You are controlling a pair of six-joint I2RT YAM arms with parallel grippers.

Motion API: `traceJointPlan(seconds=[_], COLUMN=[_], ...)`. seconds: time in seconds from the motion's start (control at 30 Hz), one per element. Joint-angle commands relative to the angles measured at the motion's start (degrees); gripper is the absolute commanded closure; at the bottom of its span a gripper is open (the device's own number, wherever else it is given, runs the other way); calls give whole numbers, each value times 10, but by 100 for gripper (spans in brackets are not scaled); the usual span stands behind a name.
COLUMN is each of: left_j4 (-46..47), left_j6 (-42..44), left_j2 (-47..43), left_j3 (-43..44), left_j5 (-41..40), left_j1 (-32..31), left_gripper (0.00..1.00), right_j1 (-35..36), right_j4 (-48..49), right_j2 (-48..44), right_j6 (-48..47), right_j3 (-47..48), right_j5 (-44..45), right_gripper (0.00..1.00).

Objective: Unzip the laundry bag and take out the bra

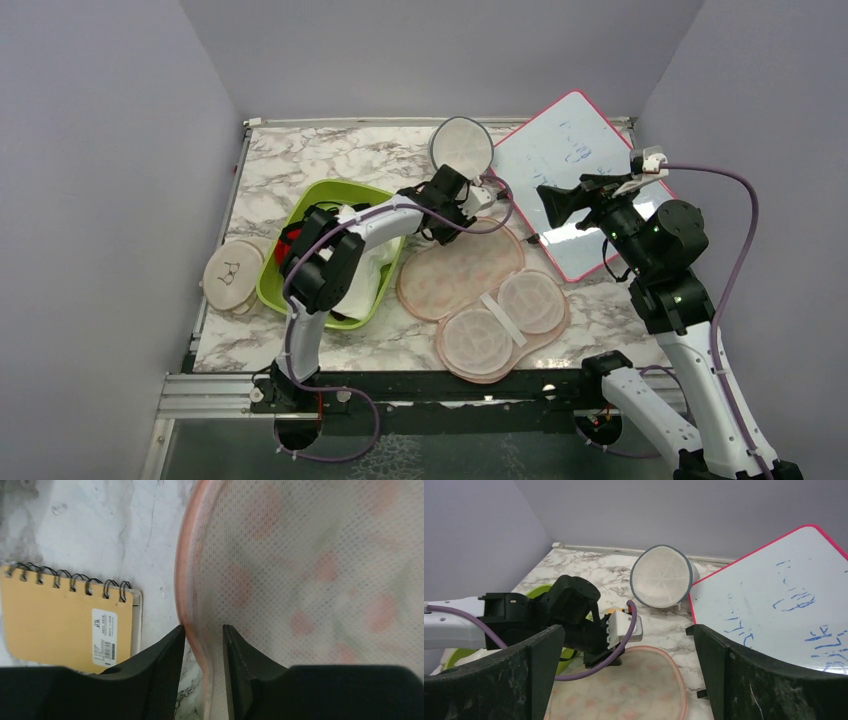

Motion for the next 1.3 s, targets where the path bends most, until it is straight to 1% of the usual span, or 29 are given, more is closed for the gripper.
traceJointPlan(seconds=[0.0, 0.07, 0.13, 0.27, 0.33, 0.5, 0.6, 0.77, 0.87, 0.97, 1.1, 1.2, 1.27], left_j4=[-15, -14, -8, -4, -2, -1, -2, -42, -98, -148, -152, -152, -147], left_j6=[-10, -15, -25, -31, -35, -56, -71, -112, -148, -189, -257, -329, -375], left_j2=[27, 39, 49, 62, 68, 63, 31, -38, -68, -87, -120, -134, -145], left_j3=[11, 4, -2, -3, -3, -5, -7, 5, 24, 39, 12, 0, -5], left_j5=[38, 33, 31, 64, 81, 82, 67, 9, -26, -41, -31, -18, -45], left_j1=[12, 16, 24, 32, 34, 36, 36, 29, 15, -3, -37, -64, -94], left_gripper=[70, 67, 67, 70, 75, 94, 99, 100, 100, 100, 100, 100, 100], right_j1=[5, 5, 5, 5, 5, 5, 5, 5, 5, 5, 5, 4, 5], right_j4=[7, 7, 7, 8, 7, 4, 4, 3, 3, 3, 3, 3, 6], right_j2=[-8, -8, -7, -7, -8, -12, -14, -15, -17, -20, -26, -32, -38], right_j6=[-12, -13, -13, -12, -13, -16, -16, -14, -12, -7, -4, -1, 2], right_j3=[6, 5, 5, 4, 5, 7, 8, 9, 10, 13, 19, 23, 24], right_j5=[6, 7, 8, 5, 6, 8, 8, 7, 6, 7, 14, 16, 16], right_gripper=[0, 0, 0, 0, 0, 0, 0, 0, 0, 0, 0, 0, 0])
